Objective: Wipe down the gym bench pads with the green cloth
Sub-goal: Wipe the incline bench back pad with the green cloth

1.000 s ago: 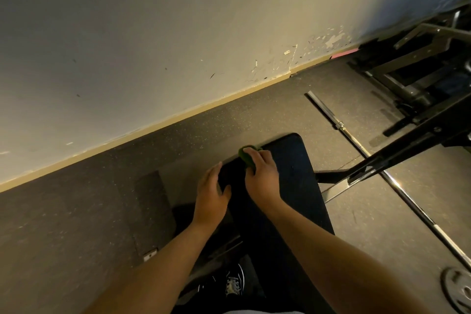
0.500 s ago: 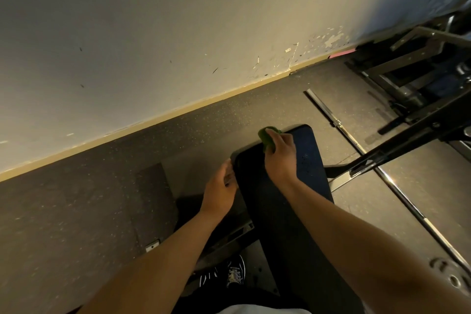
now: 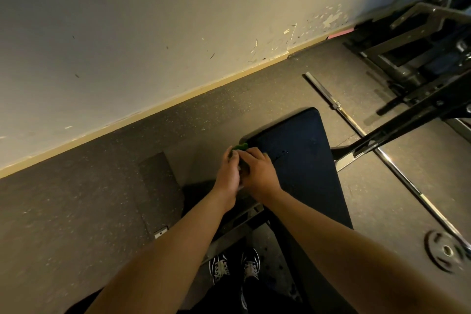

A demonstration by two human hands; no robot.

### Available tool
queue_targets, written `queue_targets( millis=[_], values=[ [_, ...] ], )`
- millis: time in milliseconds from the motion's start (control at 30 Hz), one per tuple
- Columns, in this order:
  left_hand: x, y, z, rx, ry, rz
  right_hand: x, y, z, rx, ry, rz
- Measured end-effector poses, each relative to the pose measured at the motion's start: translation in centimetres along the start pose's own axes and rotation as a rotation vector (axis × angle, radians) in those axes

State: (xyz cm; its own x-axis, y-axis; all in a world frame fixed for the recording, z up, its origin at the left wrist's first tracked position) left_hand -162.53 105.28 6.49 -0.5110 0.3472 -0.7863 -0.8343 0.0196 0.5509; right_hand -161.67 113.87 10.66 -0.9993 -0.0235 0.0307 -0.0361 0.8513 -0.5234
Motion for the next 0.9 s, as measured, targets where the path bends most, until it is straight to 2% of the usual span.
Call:
queue_targets(
  millis=[100,167,233,300,367,433,567,733,900],
  values=[
    [0.9,-0.6,0.2,-0.082,-0.034,-0.083,0.4,0.1,0.1,0.276,-0.133,0.023],
    [1.4,-0.4,-0.2,-0.087,0.064,-0.085,0.3,0.2,-0.9,0.340,-0.143,-0.008],
    [1.2,0.7,-0.8,0.006,0.223,0.026,0.3,1.0,-3.0,0.278,0.011,-0.032],
    [0.1,2.9,-1.3,0.013,0.361,0.190,-0.3,2.9,-4.7,0.199,0.148,0.047],
    [-0.4,5.2,-1.1,0.051,0.407,0.333,-0.8,4.6,-4.9,0.154,0.143,0.121],
    [0.3,6.5,0.5,0.171,0.372,0.393,-1.1,5.6,-4.2,0.092,0.066,0.124],
    [1.9,4.7,2.9,0.314,0.328,0.344,-2.0,6.3,-3.1,0.078,0.025,0.063],
    [1.3,0.9,2.7,0.200,0.408,0.259,-2.4,6.9,-2.2,0.094,-0.005,0.011],
    [1.4,-6.0,3.5,0.173,0.381,0.104,-3.2,7.0,-1.5,0.037,-0.042,0.003]
  ],
)
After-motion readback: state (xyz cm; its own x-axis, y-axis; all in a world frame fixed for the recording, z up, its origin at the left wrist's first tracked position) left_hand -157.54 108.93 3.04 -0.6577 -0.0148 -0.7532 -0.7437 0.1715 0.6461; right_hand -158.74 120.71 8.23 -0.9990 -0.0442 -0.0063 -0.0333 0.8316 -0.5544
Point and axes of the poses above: each hand's wrist, its own x-axis towards the middle knuckle, its own z-axis out of the palm, y = z × x, the point moved 9 cm from there along x, towards the middle knuckle, and after that the axes turned 14 degrees about -z, right-handed, at the moved point
